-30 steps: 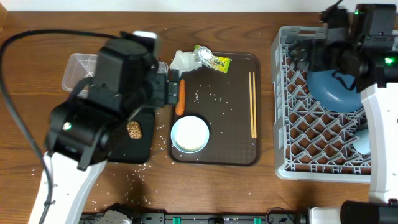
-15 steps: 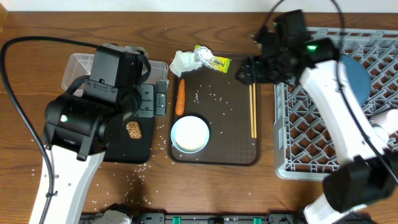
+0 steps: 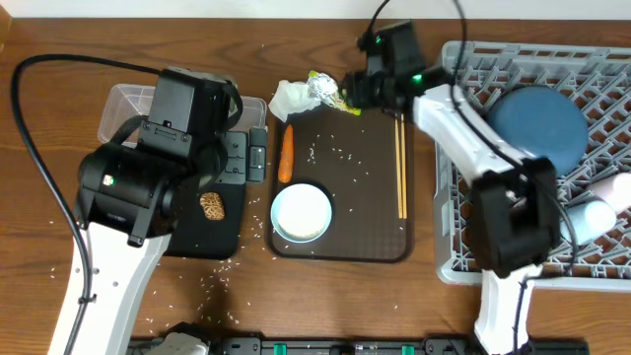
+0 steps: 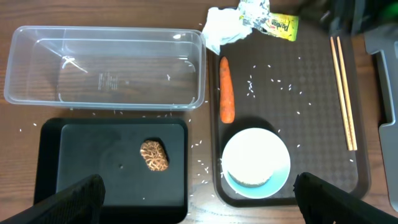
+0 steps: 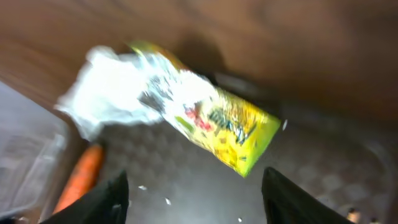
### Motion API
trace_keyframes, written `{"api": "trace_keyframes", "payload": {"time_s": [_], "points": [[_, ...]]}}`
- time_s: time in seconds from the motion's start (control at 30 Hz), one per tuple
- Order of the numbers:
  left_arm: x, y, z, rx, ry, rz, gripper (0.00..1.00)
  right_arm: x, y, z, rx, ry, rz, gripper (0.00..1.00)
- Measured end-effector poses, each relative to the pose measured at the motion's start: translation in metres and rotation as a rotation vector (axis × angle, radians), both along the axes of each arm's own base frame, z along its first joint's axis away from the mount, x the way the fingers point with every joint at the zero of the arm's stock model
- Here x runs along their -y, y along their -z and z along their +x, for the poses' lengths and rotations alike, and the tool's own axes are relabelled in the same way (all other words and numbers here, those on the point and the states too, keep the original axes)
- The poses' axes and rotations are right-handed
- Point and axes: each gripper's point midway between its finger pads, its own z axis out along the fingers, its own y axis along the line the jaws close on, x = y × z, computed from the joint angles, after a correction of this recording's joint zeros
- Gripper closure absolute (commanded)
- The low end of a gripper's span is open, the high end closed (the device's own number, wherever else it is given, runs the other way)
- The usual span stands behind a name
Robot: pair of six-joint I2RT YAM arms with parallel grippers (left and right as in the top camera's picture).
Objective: Sort waste into correct bins and load items into the dishwasher rack
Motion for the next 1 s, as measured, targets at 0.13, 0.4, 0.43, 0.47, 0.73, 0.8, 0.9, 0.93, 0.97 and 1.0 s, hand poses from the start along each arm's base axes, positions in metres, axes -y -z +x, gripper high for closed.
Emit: {"api": "trace_keyframes", "payload": {"time_s": [0.13,0.4,0.43,0.47,0.73,0.8,0.9,0.93,0.97,1.0], "points": [[0.005,0.0,0.015,0.027,0.002,-0.008,0.02,0.006,0.01,-0.008,-0.047,0.008,-0.025,0.34],[0.039,0.021,0.098,0.121,0.082,-0.006,0.02,0.075,-0.108,-0.041,0.021,0.124,-0.02,0.21],[0.045,0.029,0.11,0.122,0.097,-0.004,0.02,0.087,-0.127,-0.048,0.041,0.145,-0.016,0.2],[0.049,0.038,0.121,0.12,0.107,0.0,0.02,0.1,-0.146,-0.057,0.062,0.168,-0.014,0.17],[0.093,0.127,0.213,0.155,0.209,-0.005,0.03,0.149,-0.205,-0.122,0.071,0.255,-0.024,0.01],[0.103,0.15,0.229,0.163,0.24,-0.01,0.02,0.15,-0.203,-0.131,0.043,0.257,-0.032,0.01],[0.112,0.185,0.245,0.16,0.269,-0.014,0.02,0.152,-0.196,-0.141,-0.005,0.257,-0.046,0.01],[0.114,0.193,0.247,0.155,0.275,-0.016,0.02,0.152,-0.193,-0.144,-0.02,0.257,-0.05,0.01],[0.117,0.204,0.252,0.156,0.282,-0.019,0.02,0.153,-0.192,-0.146,-0.033,0.258,-0.053,0.01],[0.119,0.211,0.253,0.152,0.287,-0.024,0.02,0.154,-0.19,-0.148,-0.041,0.258,-0.055,0.01]]}}
